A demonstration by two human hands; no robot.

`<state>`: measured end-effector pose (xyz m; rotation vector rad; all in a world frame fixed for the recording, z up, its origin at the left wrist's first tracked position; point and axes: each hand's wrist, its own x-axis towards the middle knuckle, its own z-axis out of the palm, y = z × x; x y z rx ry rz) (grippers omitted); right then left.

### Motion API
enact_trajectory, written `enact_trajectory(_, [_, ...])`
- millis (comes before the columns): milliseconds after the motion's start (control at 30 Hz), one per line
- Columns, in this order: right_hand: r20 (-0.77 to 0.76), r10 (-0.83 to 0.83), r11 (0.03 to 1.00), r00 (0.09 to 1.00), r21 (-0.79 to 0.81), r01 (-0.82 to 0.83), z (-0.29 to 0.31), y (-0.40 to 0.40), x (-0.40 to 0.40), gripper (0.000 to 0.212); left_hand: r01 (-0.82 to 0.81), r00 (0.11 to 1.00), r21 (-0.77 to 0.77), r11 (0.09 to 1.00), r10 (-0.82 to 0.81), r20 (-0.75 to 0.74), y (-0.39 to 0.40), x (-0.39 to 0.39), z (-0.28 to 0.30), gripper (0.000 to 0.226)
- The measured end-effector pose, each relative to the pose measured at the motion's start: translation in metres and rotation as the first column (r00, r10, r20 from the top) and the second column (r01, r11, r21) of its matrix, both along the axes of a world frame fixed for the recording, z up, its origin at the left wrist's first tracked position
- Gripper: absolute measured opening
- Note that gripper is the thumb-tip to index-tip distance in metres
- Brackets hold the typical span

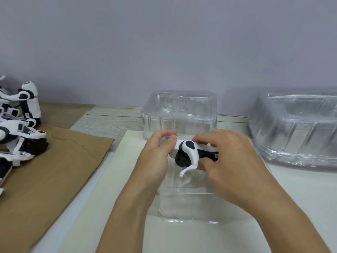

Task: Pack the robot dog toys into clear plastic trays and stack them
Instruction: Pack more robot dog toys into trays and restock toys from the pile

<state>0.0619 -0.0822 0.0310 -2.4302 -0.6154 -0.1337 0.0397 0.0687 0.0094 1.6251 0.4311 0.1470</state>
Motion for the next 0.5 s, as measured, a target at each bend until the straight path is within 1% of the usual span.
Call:
enact_trajectory(67, [-0.015, 0.013, 1.000, 1.000, 0.012, -0.013, -0.0002, 0.0001, -0.0002, 0.018, 0.014, 1.000, -0.013, 1.000, -0.014, 0.007, 0.0003, -0.0003, -0.0002, 0.022])
enact_trajectory(167, [-0.020, 0.027, 0.999, 0.999, 0.019, -0.026, -0.0004, 0.0000, 0.0001, 0.017, 0.032, 0.999, -0.036, 0.999, -0.031, 0.027, -0.0001, -0.0005, 0.0008, 0.013])
enact_trajectory(267, [-0.020, 0.033, 0.999, 0.999, 0.017, -0.033, -0.0005, -0.0004, 0.0002, 0.016, 0.038, 0.999, -0.056, 0.998, -0.037, 0.033, 0.0000, 0.0001, 0.0007, 0.021])
enact_trajectory(500, [-0.032, 0.036, 0.999, 0.999, 0.021, -0.035, -0.0010, -0.0001, 0.0000, 0.021, 0.044, 0.998, -0.050, 0.998, -0.041, 0.056, 0.0022, 0.0020, -0.0030, 0.020])
